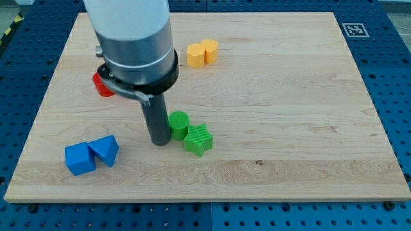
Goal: Push the green blocks to the right side of the board
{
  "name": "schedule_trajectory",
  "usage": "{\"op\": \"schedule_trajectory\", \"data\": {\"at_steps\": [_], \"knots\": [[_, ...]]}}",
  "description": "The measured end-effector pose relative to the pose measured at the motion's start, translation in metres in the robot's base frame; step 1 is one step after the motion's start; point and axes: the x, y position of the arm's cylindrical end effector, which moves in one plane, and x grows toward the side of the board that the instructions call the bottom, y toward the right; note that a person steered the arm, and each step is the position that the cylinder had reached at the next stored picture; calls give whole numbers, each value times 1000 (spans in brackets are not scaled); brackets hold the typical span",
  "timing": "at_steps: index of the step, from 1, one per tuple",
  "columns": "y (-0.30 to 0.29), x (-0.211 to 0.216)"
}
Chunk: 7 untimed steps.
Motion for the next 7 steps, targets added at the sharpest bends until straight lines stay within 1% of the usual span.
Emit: {"op": "schedule_trajectory", "data": {"at_steps": [2,3,4,6,7], "knots": [[0,-2],[2,-16],[33,-30],[74,-30],[74,-30]]}}
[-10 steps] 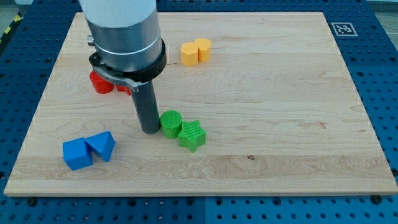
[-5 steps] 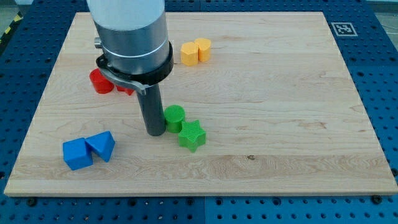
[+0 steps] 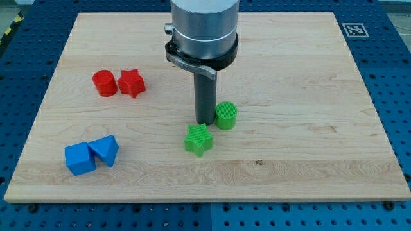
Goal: Push the green blocks to the right side of the board
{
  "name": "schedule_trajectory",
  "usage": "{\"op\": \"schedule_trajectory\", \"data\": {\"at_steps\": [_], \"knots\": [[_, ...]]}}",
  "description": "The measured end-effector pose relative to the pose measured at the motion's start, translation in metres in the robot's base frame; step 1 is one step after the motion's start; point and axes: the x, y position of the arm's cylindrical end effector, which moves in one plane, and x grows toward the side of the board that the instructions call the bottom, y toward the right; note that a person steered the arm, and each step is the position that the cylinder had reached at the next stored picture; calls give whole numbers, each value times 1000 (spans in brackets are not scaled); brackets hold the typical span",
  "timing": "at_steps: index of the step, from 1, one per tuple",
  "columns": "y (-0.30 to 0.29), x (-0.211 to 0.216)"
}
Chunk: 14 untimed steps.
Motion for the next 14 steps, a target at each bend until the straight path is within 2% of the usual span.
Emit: {"op": "schedule_trajectory", "data": {"at_steps": [1,2,3,5,6,8,13,14], "knots": [[-33,5],[-38,20],[-38,66],[4,108],[47,108],[58,88],[26,64],[3,36]]}}
